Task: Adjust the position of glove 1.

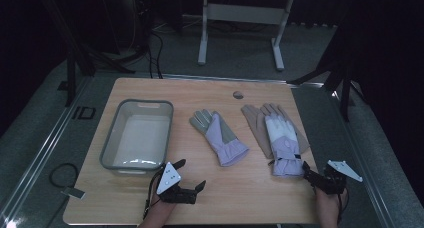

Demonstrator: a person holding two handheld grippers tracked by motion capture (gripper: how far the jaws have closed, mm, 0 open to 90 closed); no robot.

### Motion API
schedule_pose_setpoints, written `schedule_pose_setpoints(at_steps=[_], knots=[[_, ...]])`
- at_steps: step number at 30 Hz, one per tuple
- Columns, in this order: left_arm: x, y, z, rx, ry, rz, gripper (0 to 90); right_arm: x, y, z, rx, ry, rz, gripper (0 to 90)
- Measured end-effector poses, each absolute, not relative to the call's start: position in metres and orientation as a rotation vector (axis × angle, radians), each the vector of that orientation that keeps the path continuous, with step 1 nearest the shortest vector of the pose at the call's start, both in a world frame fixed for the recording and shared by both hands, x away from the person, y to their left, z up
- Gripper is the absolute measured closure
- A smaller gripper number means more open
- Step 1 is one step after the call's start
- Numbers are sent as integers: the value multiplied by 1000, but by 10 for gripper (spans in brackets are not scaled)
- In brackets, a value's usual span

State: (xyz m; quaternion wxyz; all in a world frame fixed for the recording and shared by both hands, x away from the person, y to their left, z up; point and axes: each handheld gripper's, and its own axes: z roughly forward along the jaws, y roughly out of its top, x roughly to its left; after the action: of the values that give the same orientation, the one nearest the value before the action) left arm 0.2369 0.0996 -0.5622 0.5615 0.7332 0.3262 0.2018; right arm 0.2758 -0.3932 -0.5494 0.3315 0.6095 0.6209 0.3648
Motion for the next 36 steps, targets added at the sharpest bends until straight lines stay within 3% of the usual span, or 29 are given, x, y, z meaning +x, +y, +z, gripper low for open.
schedule_pose_setpoints(at_steps=[16, 28, 36], knots=[[237, 99, -562, 1726, 768, 478, 15, 297, -395, -496, 1544, 1821, 1047, 132], [237, 99, -562, 1730, 759, 478, 15, 324, -353, -462, 1443, 1975, 1115, 105], [237, 99, -562, 1728, 760, 473, 15, 337, -323, -443, 1342, 2055, 1165, 188]])
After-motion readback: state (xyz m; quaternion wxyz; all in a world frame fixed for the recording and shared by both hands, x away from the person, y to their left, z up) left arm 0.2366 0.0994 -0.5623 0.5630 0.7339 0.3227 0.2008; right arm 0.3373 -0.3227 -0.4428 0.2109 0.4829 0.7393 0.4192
